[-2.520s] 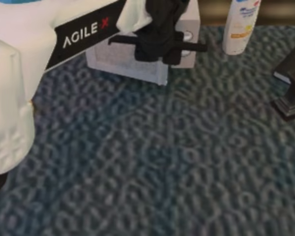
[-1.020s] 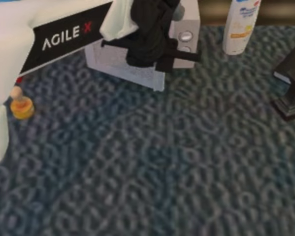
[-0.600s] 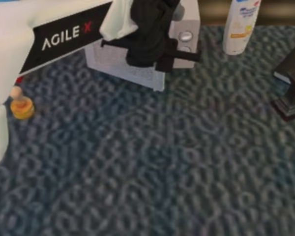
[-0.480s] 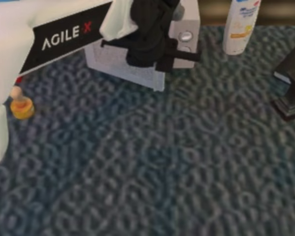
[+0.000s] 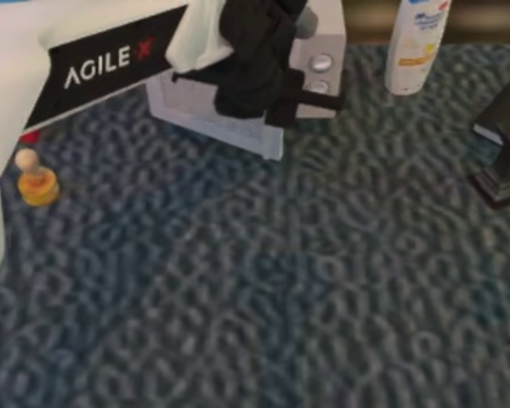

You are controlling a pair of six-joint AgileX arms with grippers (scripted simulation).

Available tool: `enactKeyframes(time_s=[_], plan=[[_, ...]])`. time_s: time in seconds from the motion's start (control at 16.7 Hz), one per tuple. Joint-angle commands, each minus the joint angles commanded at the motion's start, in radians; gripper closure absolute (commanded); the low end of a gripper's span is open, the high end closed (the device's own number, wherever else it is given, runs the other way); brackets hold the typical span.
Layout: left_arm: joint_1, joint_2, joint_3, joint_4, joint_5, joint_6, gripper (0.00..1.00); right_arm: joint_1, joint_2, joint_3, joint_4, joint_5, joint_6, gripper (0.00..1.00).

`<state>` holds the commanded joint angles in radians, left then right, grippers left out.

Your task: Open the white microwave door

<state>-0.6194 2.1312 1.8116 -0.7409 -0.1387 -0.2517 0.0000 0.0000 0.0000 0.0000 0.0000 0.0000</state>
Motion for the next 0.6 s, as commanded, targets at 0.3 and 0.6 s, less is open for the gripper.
enactKeyframes(time_s=[0.3, 0.6], plan=[[0.023, -0.071, -0.106, 0.048, 0.044, 0.09, 1.0, 0.0, 0.0, 0.0, 0.0, 0.0, 0.0, 0.0], [0.023, -0.074, -0.11, 0.05, 0.046, 0.093, 1.0, 0.0, 0.0, 0.0, 0.0, 0.0, 0.0, 0.0]])
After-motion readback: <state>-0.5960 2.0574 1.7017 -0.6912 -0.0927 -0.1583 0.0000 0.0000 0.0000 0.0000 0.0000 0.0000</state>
